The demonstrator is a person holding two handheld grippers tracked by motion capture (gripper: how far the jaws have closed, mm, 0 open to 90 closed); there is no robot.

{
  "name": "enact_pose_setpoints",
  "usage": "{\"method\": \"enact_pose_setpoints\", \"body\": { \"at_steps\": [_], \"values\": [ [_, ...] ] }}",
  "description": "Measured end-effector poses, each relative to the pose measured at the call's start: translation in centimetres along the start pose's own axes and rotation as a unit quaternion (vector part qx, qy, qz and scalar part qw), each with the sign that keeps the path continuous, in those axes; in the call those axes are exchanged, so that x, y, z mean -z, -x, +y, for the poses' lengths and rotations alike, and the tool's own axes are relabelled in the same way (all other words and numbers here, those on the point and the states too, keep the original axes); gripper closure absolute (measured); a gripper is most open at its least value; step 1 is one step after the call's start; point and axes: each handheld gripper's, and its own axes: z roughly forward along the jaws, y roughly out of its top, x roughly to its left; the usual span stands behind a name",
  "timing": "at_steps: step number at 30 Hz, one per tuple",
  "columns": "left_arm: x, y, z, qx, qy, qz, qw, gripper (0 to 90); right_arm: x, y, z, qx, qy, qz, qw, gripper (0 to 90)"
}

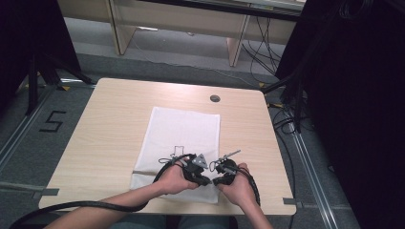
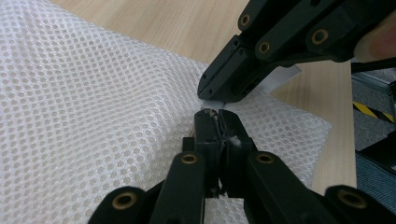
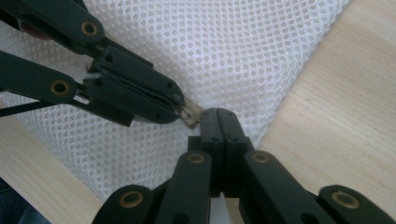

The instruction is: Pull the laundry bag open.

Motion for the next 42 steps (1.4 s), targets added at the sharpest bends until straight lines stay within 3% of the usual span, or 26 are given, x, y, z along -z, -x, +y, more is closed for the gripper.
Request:
{"method": "enact_pose_setpoints", "body": {
  "at_steps": [10, 21, 42],
  "values": [
    [0.8, -0.2, -0.1, 0.001, 0.003, 0.003, 1.0, 87.3, 0.0, 0.0, 0.0, -0.001, 0.0, 0.004, 1.0, 90.0],
    [1.1, -0.3, -0.3, 0.018, 0.011, -0.001, 0.9998, 87.3, 0.1, -0.1, 0.0, 0.002, -0.003, -0.001, 1.0, 90.0],
    [1.9, -0.4, -0.5, 0.013, 0.016, -0.001, 0.9998, 87.2, 0.0, -0.1, -0.1, 0.001, 0.0, -0.002, 1.0, 90.0]
  ]
}}
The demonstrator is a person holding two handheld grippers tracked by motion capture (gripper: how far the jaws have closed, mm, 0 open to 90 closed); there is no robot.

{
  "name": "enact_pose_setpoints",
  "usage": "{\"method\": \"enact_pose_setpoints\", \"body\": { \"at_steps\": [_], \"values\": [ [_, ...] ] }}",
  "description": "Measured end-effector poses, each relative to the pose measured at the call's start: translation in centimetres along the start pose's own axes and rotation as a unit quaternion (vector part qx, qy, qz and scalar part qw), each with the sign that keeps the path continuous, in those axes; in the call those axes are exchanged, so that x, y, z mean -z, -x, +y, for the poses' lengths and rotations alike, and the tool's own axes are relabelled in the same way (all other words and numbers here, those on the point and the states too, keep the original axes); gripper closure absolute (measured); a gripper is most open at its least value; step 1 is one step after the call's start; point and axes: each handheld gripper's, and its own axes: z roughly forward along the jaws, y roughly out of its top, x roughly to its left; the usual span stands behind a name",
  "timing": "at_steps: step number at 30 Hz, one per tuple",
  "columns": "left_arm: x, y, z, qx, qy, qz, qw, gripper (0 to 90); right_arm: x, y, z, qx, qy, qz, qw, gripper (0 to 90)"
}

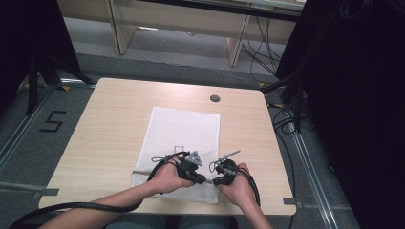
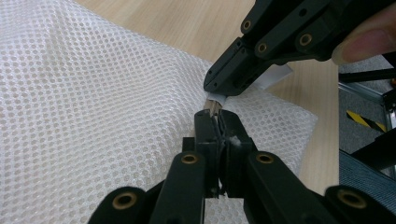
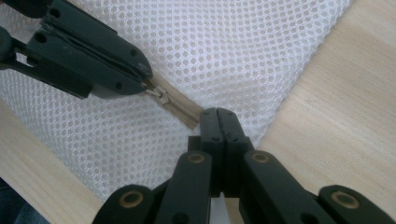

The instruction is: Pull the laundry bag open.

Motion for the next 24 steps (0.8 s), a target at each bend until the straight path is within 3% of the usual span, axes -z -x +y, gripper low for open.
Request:
{"method": "enact_pose_setpoints", "body": {
  "at_steps": [24],
  "values": [
    [0.48, -0.08, -0.02, 0.0, -0.003, -0.001, 1.0, 87.3, 0.0, 0.04, -0.04, -0.002, 0.002, 0.002, 1.0, 90.0]
  ]
}}
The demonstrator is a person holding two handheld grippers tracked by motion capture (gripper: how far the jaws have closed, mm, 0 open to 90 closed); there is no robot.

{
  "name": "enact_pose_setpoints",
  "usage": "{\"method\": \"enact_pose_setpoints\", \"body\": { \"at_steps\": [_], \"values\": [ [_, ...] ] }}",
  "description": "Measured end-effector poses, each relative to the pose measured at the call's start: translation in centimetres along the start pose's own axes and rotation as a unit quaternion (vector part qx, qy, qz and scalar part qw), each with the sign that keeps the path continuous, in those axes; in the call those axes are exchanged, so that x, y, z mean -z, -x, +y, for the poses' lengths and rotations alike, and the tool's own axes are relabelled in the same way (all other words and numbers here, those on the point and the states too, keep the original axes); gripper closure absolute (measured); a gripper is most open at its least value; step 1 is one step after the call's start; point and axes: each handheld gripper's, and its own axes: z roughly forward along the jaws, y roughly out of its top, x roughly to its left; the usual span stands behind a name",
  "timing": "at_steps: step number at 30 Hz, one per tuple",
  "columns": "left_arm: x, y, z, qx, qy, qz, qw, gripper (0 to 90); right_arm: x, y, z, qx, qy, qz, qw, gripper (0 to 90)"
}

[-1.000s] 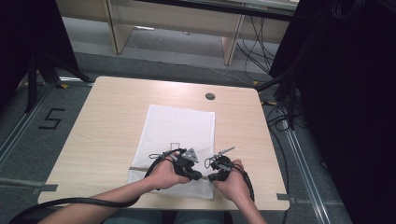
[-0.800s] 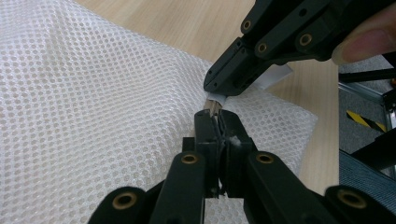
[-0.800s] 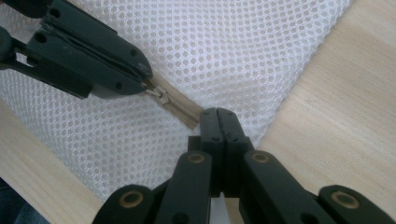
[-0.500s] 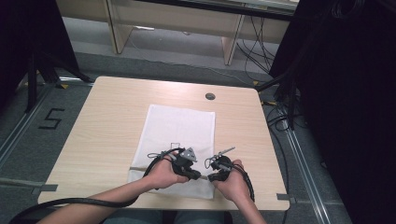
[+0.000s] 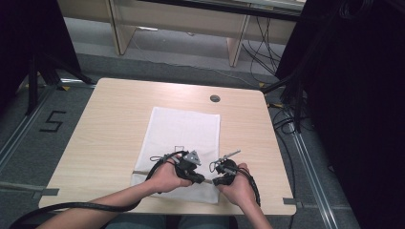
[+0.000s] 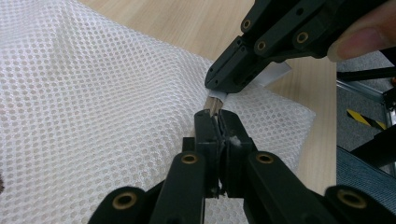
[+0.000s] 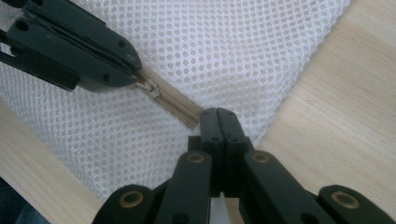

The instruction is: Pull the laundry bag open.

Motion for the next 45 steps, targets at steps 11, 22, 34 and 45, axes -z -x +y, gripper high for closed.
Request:
{"method": "enact_pose_setpoints", "body": {
  "at_steps": [11, 22, 34, 45],
  "values": [
    [0.29, -0.11, 0.0, 0.0, -0.001, 0.001, 1.0, 87.3, -0.01, 0.02, 0.01, 0.001, 0.0, 0.001, 1.0, 90.0],
    [0.54, -0.17, -0.17, 0.005, 0.002, 0.0, 1.0, 87.3, -0.01, -0.02, 0.0, 0.003, 0.001, 0.0, 1.0, 90.0],
    [0.56, -0.15, -0.22, 0.003, 0.004, 0.0, 1.0, 87.3, 0.08, -0.17, 0.04, 0.002, -0.008, -0.004, 1.0, 90.0],
    [0.76, -0.19, -0.33, 0.004, 0.004, 0.002, 1.0, 87.3, 0.01, -0.06, 0.08, 0.016, -0.001, -0.004, 0.9999, 90.0]
  ]
}}
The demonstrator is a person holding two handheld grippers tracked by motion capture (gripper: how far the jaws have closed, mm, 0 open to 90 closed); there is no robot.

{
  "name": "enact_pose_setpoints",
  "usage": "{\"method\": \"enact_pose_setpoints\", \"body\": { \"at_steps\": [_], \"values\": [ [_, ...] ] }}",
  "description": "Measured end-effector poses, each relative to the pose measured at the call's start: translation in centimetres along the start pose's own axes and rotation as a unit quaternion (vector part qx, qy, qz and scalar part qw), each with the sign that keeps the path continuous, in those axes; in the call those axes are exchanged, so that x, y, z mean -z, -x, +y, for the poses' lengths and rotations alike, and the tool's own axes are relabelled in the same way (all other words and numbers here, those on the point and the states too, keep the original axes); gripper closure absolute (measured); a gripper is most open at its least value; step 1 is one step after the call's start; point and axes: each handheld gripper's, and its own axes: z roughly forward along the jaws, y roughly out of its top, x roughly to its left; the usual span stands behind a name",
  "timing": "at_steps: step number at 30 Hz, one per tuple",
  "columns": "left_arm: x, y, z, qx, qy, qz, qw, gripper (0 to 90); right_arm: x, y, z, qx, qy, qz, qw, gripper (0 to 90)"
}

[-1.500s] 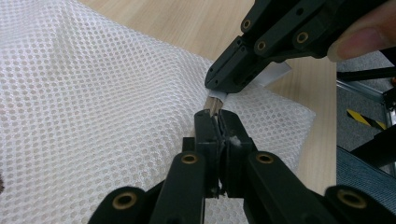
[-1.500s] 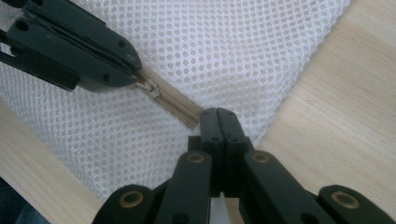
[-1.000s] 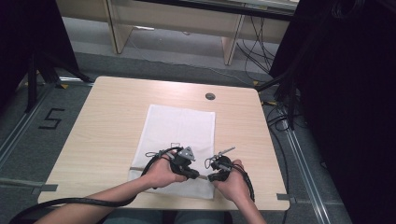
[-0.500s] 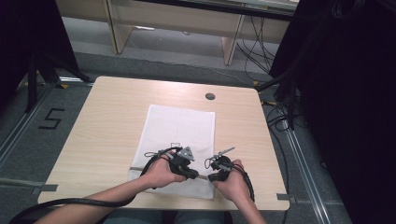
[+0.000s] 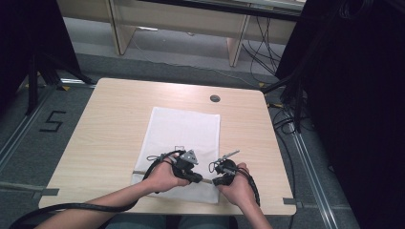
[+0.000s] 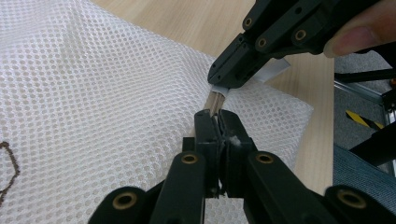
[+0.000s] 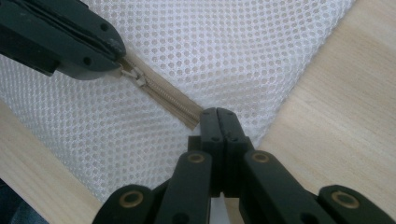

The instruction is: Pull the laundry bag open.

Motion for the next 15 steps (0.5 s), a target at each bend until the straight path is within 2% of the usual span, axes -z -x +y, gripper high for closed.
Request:
{"method": "enact_pose_setpoints", "body": {
  "at_steps": [15],
  "values": [
    [0.55, -0.23, -0.14, 0.002, 0.0, 0.001, 1.0, 87.3, -0.01, 0.04, 0.0, -0.002, 0.0, 0.002, 1.0, 90.0]
  ]
}}
